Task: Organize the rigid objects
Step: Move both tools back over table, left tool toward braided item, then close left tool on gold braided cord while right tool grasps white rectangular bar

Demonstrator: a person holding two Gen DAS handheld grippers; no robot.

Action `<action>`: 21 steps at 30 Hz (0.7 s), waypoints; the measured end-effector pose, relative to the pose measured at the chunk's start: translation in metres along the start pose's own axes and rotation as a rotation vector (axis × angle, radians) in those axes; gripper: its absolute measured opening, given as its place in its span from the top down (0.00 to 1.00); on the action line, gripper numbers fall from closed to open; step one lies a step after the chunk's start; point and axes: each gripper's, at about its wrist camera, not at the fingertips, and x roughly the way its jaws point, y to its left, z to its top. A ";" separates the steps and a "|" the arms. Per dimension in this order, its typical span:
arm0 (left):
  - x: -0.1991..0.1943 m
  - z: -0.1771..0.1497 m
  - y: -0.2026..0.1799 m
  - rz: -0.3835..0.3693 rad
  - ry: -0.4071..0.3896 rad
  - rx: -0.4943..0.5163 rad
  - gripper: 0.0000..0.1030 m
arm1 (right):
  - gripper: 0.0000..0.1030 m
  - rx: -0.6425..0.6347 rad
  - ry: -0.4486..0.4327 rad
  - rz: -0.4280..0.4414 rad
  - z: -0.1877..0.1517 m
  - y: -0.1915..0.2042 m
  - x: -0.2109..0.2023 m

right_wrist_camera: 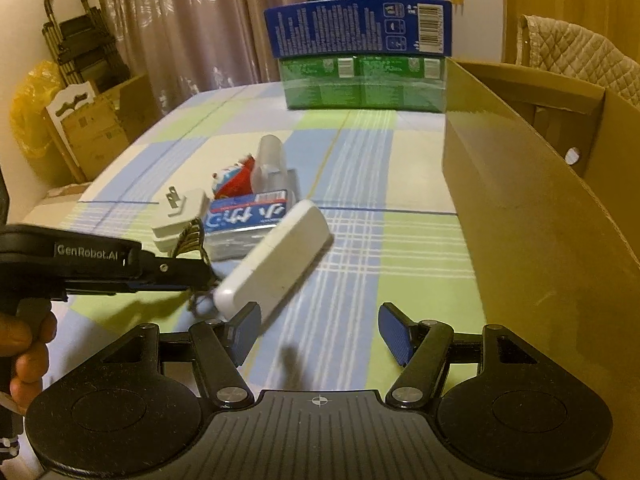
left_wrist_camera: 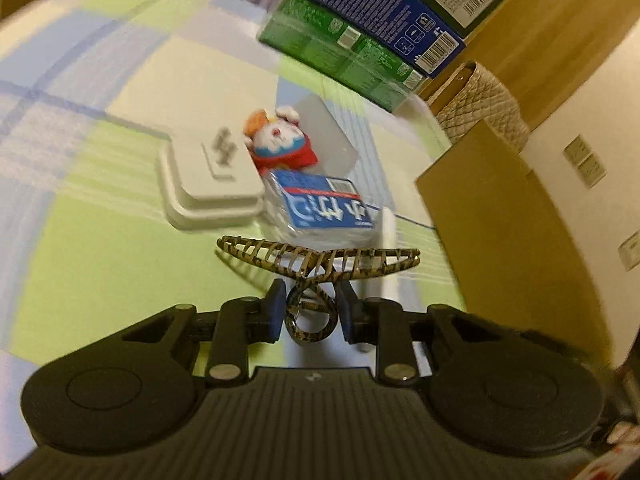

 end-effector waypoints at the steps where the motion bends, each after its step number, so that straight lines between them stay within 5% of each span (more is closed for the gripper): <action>1: -0.004 0.001 -0.001 0.024 -0.014 0.027 0.78 | 0.39 0.002 -0.005 0.011 0.001 0.001 0.000; 6: -0.019 0.007 0.002 0.053 -0.053 0.077 0.99 | 0.39 0.043 -0.019 0.083 0.007 0.004 0.007; 13: -0.016 0.005 0.001 0.055 -0.039 0.117 0.99 | 0.39 0.134 -0.011 0.140 0.017 0.001 0.021; 21: -0.011 0.003 -0.002 0.077 -0.048 0.174 0.87 | 0.39 0.123 0.018 0.128 0.019 0.000 0.039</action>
